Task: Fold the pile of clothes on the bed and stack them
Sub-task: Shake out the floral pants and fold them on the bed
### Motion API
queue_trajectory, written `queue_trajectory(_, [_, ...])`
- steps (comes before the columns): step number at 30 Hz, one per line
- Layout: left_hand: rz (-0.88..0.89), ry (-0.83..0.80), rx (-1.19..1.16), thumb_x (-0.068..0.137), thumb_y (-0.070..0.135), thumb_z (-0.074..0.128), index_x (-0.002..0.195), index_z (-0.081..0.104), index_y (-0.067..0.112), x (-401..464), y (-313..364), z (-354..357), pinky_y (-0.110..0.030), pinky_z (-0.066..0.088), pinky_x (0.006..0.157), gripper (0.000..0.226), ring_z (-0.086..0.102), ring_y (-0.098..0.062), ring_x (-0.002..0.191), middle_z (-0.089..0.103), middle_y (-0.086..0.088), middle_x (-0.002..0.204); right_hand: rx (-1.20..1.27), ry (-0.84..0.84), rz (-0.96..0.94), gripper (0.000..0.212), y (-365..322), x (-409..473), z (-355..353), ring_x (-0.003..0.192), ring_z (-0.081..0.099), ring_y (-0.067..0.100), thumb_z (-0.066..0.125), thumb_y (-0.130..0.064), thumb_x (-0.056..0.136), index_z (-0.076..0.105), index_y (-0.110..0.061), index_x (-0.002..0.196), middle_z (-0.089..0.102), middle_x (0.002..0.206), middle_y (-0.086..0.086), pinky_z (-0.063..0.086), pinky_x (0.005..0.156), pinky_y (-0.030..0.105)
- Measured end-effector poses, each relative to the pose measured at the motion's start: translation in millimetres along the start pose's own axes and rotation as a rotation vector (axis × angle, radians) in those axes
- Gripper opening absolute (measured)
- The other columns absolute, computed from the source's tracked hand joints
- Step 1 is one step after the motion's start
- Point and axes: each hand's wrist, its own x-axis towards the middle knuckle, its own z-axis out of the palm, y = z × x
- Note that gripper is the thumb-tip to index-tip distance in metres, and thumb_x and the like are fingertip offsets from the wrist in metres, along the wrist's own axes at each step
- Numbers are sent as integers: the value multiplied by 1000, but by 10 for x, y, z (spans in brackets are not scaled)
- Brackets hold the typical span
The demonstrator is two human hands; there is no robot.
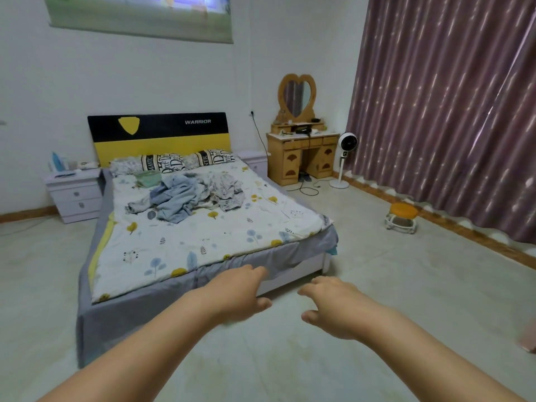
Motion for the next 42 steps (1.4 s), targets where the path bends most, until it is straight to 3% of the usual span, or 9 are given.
queue_trajectory(5, [-19,-9,-2,89,46,51,136,35,21,589,-99,-45,-35,40,97,56,46,-24,121,46,-5,136,-1,2,-38,47,287,540,-69,130,36,25,47,-42,93,42,-24,136,42,140,5,34,105,38])
queue_trajectory(10, [-41,14,-6,89,43,52,134,37,21,1231,-293,-171,-30,38,88,52,49,-25,117,51,-6,130,-21,11,-51,48,541,1156,-271,130,35,26,46,-41,93,40,-24,137,41,140,5,33,106,39])
queue_trajectory(19, [-45,-7,-14,91,42,51,137,34,21,2208,-368,-362,-33,39,97,54,47,-25,121,47,-7,135,-22,12,-49,44,1145,2005,-551,130,32,25,45,-37,94,42,-23,136,41,137,6,30,105,40])
queue_trajectory(28, [-173,10,-37,92,43,49,143,27,21,3190,-196,-354,-31,35,100,59,42,-22,128,40,-4,144,-34,51,-159,43,2001,2839,-778,125,37,26,46,-36,92,44,-23,133,44,131,8,33,103,40])
queue_trajectory(34, [-272,7,-81,92,42,50,142,28,20,3737,56,-361,-31,34,101,59,42,-22,128,40,-4,144,-74,-11,-214,40,2593,3346,-932,123,39,27,46,-36,92,45,-21,130,45,130,7,35,99,40])
queue_trajectory(38, [-360,-14,-84,92,43,49,142,29,21,3865,20,-336,-32,37,99,58,44,-24,125,44,-6,140,-86,-37,-292,40,2636,3681,-946,122,39,28,45,-36,93,44,-20,130,45,130,7,35,99,41])
queue_trajectory(42, [-446,-32,-77,92,42,48,140,31,20,3951,-216,-338,-34,39,98,55,46,-24,122,45,-6,137,-71,-58,-391,51,2509,4017,-887,127,36,28,46,-37,94,31,-24,141,40,137,7,33,102,41])
